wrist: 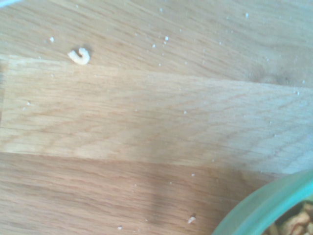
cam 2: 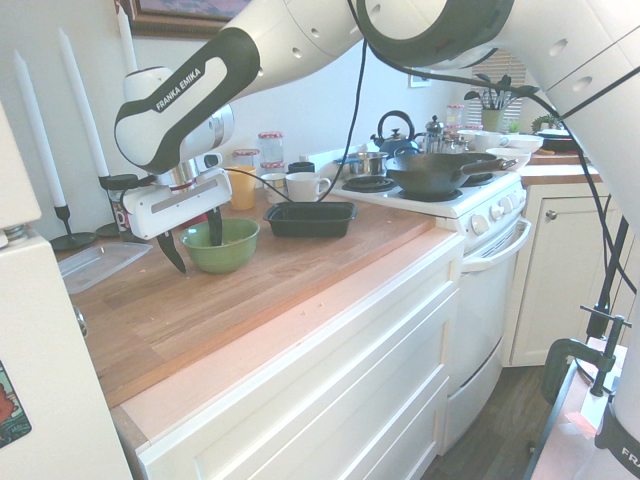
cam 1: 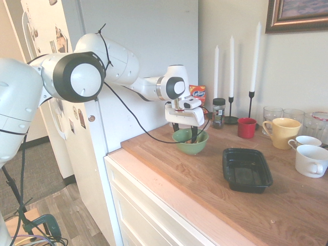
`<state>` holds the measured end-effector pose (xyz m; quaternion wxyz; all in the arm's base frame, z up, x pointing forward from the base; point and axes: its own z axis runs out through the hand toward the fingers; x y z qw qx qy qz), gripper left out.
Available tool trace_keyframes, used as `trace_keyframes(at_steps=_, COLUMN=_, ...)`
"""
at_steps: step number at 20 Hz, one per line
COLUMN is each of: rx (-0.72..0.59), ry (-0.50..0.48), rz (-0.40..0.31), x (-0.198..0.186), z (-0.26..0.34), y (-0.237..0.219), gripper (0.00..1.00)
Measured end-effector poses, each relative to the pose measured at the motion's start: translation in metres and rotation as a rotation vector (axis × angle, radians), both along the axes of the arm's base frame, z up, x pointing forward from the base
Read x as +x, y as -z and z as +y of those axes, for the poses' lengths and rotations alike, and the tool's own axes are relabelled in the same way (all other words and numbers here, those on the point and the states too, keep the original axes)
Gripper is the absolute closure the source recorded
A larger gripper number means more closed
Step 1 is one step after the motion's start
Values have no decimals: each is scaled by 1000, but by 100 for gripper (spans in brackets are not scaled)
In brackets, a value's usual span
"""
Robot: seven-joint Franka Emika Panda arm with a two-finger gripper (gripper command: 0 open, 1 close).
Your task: Pour the cereal into the box
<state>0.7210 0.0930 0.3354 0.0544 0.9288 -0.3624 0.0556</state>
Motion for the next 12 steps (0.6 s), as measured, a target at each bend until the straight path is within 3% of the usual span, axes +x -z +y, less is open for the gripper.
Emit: trace_keyframes(at_steps=12, rx=3, ry=0, rz=-2, x=-1, z=1, y=-1, gripper=100)
